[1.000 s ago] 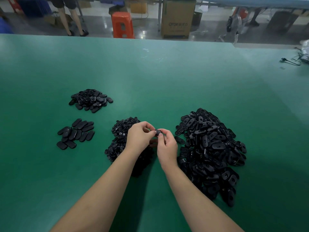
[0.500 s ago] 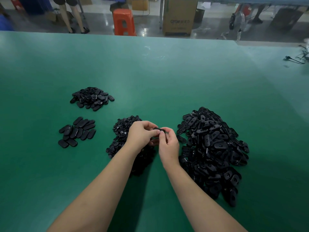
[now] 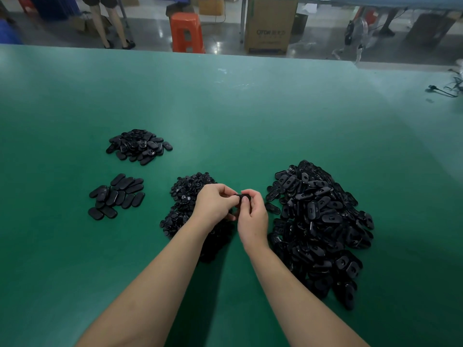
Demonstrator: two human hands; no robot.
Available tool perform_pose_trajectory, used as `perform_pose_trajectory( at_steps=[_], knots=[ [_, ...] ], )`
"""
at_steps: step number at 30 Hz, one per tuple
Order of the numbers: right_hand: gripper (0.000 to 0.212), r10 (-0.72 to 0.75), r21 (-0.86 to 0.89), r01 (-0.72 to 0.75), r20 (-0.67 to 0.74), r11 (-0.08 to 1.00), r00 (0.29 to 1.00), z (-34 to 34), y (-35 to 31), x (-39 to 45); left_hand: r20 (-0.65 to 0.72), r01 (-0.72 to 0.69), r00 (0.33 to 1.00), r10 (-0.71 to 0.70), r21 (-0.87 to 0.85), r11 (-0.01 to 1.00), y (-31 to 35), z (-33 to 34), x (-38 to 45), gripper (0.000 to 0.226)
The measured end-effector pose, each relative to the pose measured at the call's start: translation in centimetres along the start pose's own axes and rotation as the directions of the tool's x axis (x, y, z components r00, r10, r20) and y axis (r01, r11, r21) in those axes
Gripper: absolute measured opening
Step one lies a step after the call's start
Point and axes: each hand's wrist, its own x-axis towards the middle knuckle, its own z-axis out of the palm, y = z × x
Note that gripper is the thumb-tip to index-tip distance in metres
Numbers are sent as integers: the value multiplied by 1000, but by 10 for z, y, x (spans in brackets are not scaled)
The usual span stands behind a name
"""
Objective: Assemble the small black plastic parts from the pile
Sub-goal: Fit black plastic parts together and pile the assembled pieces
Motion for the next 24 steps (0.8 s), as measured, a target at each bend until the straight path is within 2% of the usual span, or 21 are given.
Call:
perform_pose_trajectory(
  at_steps=[7, 24],
  knots=[
    [23, 5, -24, -5, 3, 1000, 1000, 0, 0, -1, 14, -5, 1000, 4, 85, 996, -4, -1, 5, 6],
    [16, -3, -84, 7, 47, 996, 999, -1, -2, -3, 14, 48, 999, -49, 89, 995, -4, 1, 6, 10]
  ],
)
